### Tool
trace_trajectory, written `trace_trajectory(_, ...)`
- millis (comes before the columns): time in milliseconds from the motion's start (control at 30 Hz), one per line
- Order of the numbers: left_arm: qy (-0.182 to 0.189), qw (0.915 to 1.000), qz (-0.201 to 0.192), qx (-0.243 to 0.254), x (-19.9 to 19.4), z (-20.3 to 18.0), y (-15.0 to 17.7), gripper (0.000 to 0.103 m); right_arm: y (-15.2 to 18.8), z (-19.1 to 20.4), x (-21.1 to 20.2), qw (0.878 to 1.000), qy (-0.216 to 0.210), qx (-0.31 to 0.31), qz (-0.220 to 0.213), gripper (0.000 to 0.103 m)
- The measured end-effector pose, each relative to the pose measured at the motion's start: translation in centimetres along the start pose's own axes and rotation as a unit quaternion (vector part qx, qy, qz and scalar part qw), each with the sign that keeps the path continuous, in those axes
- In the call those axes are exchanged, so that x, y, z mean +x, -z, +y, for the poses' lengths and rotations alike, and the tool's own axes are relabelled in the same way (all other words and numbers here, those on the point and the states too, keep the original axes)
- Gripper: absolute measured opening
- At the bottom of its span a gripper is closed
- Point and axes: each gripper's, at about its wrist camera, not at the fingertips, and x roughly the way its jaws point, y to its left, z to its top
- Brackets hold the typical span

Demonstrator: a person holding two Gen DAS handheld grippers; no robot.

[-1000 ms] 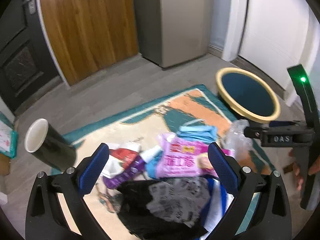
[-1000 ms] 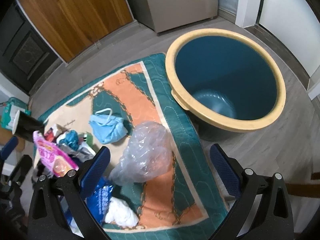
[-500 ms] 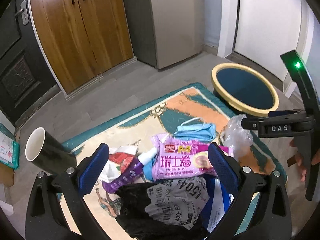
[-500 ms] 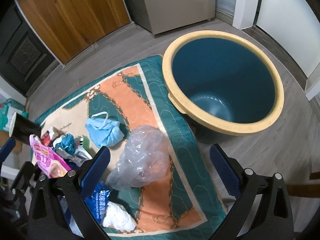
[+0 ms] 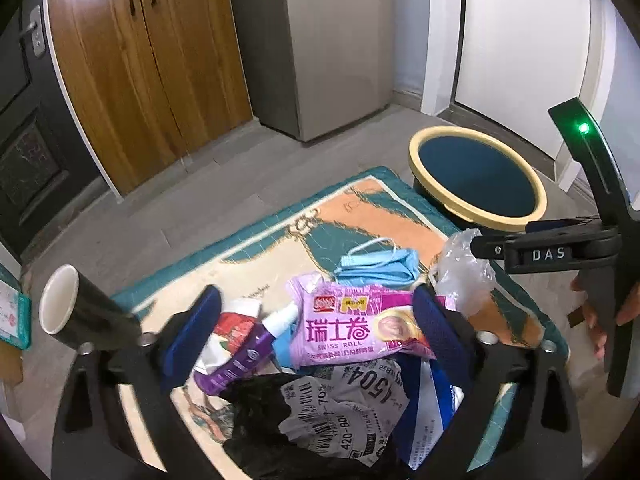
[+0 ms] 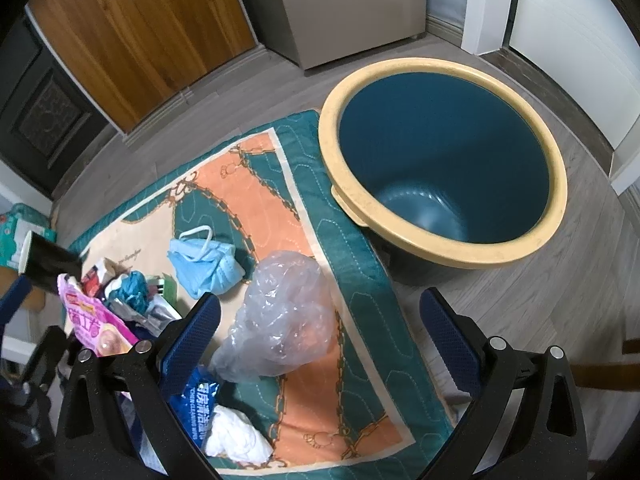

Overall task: Collect trash
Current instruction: 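Grasp the pink snack wrapper with the left tool while the right tool grasps the clear plastic bag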

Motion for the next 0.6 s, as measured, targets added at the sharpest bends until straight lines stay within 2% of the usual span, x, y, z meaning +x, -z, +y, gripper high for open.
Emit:
trace_trajectory(33, 0.003, 1.0000, 0.005, -0.002, 0.2, 0.0, 0.1, 0.080, 0.0, 0.0, 0.0, 1.000, -0.001, 0.000, 0.000, 0.099)
trace_trajectory(133, 0.017, 0.9996, 0.016, -0.016, 1.0, 0.4, 0.1, 0.080, 0.1, 0.1, 0.2, 1.000, -0.004, -0.002, 0.000, 0.099)
trace_trajectory(200, 0.029, 0.9988, 0.023, -0.033, 1.5, 0.9, 0.2, 0.075, 0.1, 0.1, 0.6, 1.000, -0.005, -0.003, 0.003, 0.096)
trace_trajectory(300, 0.034, 0.9980, 0.035, -0.040, 2.0, 1.0, 0.4, 0.057, 0.2, 0.3, 1.0, 1.000, -0.015, 0.000, 0.012, 0.090)
trace_trajectory(367, 0.041, 0.9975, 0.046, -0.037, 2.2, 0.9, 0.7, 0.042, 0.3, 0.3, 1.3, 0.999, -0.027, 0.002, 0.022, 0.068)
trace_trajectory(400, 0.044, 0.9972, 0.052, -0.033, 2.4, 0.8, 0.8, 0.038, 0.3, 0.3, 1.4, 0.999, -0.033, 0.002, 0.026, 0.064)
trace_trajectory(467, 0.047, 0.9967, 0.060, -0.026, 2.5, 0.6, 0.9, 0.024, 0.5, 0.3, 1.7, 0.998, -0.045, 0.004, 0.035, 0.049)
trace_trajectory(600, 0.055, 0.9969, 0.049, -0.027, 1.6, 0.5, 0.6, 0.012, 0.5, 0.8, 1.3, 0.998, -0.061, 0.001, 0.032, 0.027)
